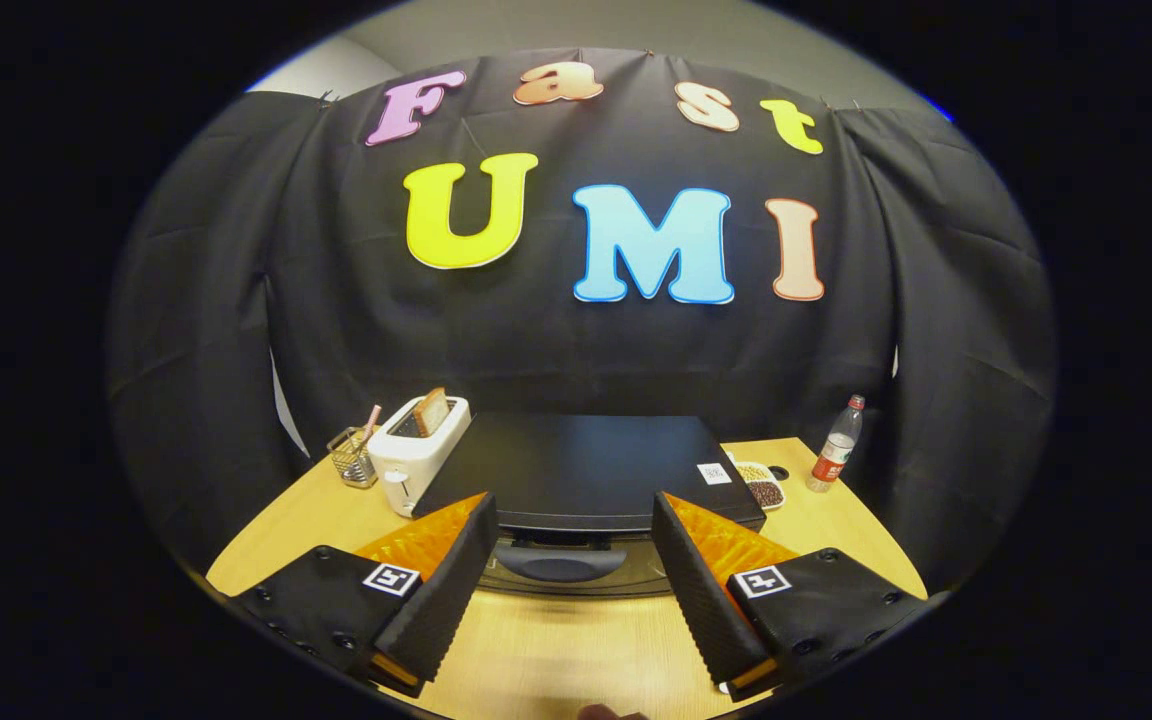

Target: Open the toaster oven, put the food inside, and close the toaster oven door.

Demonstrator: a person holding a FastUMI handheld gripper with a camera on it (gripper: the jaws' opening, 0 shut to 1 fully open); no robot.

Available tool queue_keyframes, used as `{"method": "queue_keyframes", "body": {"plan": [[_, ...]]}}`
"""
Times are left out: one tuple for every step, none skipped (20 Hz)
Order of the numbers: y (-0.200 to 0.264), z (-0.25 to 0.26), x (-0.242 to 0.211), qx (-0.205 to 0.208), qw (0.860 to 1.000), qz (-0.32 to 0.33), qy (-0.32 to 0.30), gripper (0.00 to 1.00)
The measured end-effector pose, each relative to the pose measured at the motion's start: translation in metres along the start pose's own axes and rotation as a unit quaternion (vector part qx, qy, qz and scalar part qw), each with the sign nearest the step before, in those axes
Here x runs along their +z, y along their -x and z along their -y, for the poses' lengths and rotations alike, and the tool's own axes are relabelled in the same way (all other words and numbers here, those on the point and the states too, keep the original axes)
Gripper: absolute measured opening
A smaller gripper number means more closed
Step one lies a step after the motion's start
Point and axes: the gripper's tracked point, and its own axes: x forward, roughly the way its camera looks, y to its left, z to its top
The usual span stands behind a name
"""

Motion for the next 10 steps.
{"method": "queue_keyframes", "body": {"plan": [[-0.008, -0.003, -0.007, 0.001, 1.000, -0.007, -0.001, 0.98], [-0.016, -0.003, -0.013, 0.001, 1.000, -0.015, -0.002, 0.98], [-0.022, -0.004, -0.020, 0.001, 1.000, -0.023, -0.003, 0.98], [-0.028, -0.004, -0.025, 0.001, 1.000, -0.030, -0.003, 0.98], [-0.034, -0.006, -0.031, 0.001, 0.999, -0.037, -0.002, 0.98], [-0.040, -0.007, -0.035, 0.002, 0.999, -0.044, 0.002, 0.98], [-0.046, -0.009, -0.039, 0.003, 0.999, -0.050, 0.005, 0.98], [-0.051, -0.008, -0.042, 0.000, 0.998, -0.055, 0.007, 0.98], [-0.055, -0.007, -0.045, -0.003, 0.998, -0.057, 0.006, 0.99], [-0.061, -0.007, -0.048, -0.004, 0.998, -0.062, 0.002, 0.98]]}}
